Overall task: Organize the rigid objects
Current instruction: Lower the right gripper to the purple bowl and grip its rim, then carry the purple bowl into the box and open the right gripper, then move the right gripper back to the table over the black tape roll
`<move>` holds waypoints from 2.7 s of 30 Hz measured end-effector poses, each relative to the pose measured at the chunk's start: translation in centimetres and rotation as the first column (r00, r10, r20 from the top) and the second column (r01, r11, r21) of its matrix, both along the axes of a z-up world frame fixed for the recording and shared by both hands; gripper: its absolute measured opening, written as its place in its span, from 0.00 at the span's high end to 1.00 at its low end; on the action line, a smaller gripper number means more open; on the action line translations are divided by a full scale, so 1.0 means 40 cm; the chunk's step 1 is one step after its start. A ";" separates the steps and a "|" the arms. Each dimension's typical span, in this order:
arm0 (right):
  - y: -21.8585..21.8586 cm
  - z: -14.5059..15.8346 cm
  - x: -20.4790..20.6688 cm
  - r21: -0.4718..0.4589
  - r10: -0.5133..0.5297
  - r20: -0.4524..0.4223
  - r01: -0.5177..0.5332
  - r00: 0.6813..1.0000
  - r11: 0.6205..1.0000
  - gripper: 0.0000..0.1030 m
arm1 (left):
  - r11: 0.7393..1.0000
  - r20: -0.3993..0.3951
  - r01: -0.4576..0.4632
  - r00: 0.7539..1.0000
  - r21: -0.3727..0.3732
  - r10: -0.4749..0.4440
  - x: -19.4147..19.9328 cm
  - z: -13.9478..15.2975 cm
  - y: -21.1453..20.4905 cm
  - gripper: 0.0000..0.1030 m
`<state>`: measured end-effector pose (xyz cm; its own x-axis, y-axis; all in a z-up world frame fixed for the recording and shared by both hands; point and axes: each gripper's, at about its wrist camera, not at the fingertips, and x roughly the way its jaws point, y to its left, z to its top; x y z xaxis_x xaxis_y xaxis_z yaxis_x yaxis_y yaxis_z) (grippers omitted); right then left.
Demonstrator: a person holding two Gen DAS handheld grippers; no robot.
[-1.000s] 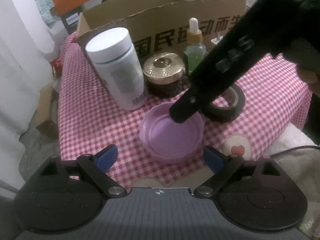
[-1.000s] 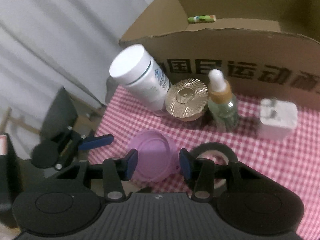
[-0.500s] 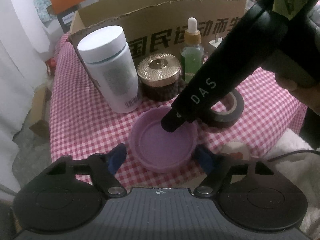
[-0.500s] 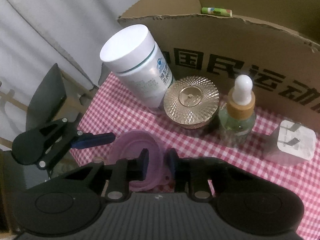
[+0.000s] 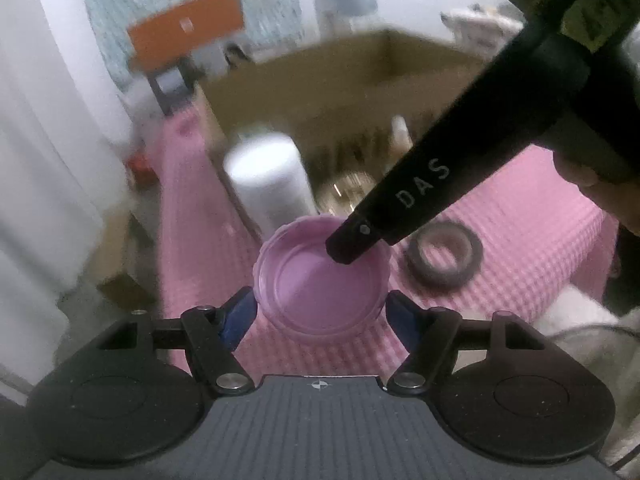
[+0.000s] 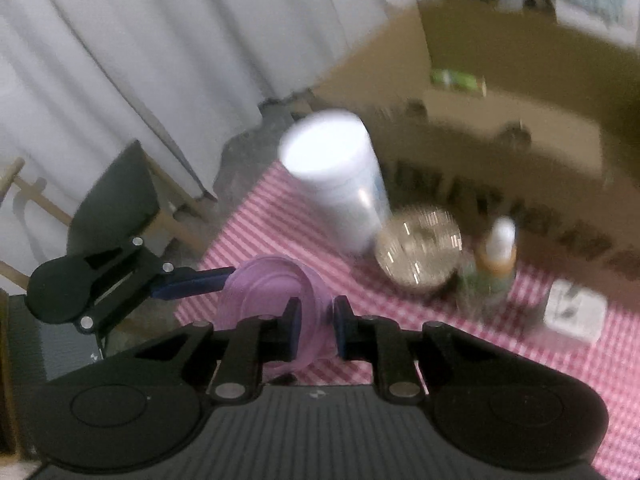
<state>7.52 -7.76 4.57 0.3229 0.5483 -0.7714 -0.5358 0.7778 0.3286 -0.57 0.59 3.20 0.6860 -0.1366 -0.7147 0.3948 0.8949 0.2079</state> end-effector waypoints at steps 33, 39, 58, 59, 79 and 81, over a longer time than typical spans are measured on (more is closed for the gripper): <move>-0.175 -0.047 0.674 0.131 -0.166 -0.320 0.217 0.933 0.967 0.82 | 0.987 -0.366 0.014 0.929 0.163 0.047 0.706 0.007 -0.158 0.30; -0.164 -0.101 0.706 0.133 -0.165 -0.377 0.230 0.911 0.964 0.80 | 0.975 -0.357 0.030 0.933 0.219 0.051 0.720 -0.011 -0.176 0.26; -0.267 0.160 0.486 0.286 -0.230 -0.152 0.266 0.961 0.921 0.51 | 1.000 -0.071 0.006 0.997 0.017 -0.005 0.515 0.226 -0.095 0.05; -0.280 0.191 0.448 0.306 -0.237 -0.114 0.261 0.965 0.916 0.46 | 1.000 -0.064 -0.002 0.998 -0.015 0.001 0.495 0.244 -0.080 0.05; -0.797 0.575 -0.428 0.244 -0.579 0.600 0.562 0.552 0.790 0.00 | 0.854 -0.183 -0.022 0.979 -0.520 -0.087 0.166 0.157 0.057 0.00; -0.801 0.563 -0.452 0.199 -0.575 0.609 0.597 0.546 0.777 0.00 | 0.833 -0.185 -0.027 0.979 -0.553 -0.091 0.151 0.136 0.041 0.00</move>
<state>-10.55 -39.81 27.11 0.9571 0.0442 -0.2865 -0.0217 0.9965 0.0812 5.47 2.24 8.62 0.5288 -0.5664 -0.6321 0.4050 0.8229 -0.3985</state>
